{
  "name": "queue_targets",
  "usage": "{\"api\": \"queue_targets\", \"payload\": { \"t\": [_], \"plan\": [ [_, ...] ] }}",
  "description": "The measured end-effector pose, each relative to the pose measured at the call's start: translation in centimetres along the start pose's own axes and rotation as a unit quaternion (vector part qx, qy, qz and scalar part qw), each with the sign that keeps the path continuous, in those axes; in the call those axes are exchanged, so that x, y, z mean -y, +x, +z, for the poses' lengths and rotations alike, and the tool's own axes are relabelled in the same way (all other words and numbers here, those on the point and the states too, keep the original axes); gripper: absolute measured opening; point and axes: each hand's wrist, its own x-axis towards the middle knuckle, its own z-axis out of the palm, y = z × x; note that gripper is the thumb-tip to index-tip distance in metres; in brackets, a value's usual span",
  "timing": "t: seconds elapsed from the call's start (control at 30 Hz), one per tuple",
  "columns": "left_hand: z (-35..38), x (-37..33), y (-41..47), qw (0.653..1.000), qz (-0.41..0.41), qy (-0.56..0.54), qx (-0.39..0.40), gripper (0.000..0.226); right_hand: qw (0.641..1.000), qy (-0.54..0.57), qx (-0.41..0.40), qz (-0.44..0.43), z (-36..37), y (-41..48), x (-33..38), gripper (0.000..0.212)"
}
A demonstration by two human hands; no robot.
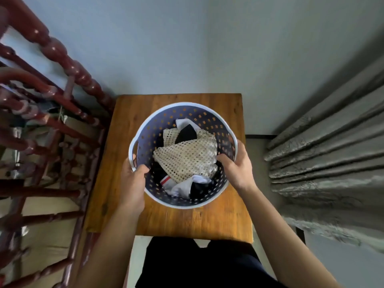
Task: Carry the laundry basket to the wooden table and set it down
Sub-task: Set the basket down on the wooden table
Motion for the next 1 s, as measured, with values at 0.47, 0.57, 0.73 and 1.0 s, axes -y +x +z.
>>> {"api": "queue_targets", "payload": {
  "t": [0.47,0.57,0.73,1.0],
  "plan": [
    [-2.6,1.7,10.4,0.982,0.018,0.178,0.061,0.071,0.991,-0.111,-0.036,0.068,9.0,3.9,-2.4,0.076],
    [-2.8,3.0,8.9,0.979,-0.009,0.188,0.073,0.085,0.986,-0.153,-0.022,0.064,8.8,3.5,-2.4,0.084],
    [-2.3,4.7,8.2,0.980,-0.076,0.183,0.005,0.038,0.982,-0.173,-0.050,0.059,9.3,2.5,-2.2,0.064],
    [-3.7,0.5,14.3,0.989,-0.036,0.143,-0.028,0.034,0.987,-0.155,0.019,-0.032,12.4,7.6,2.9,0.062]
  ]
}}
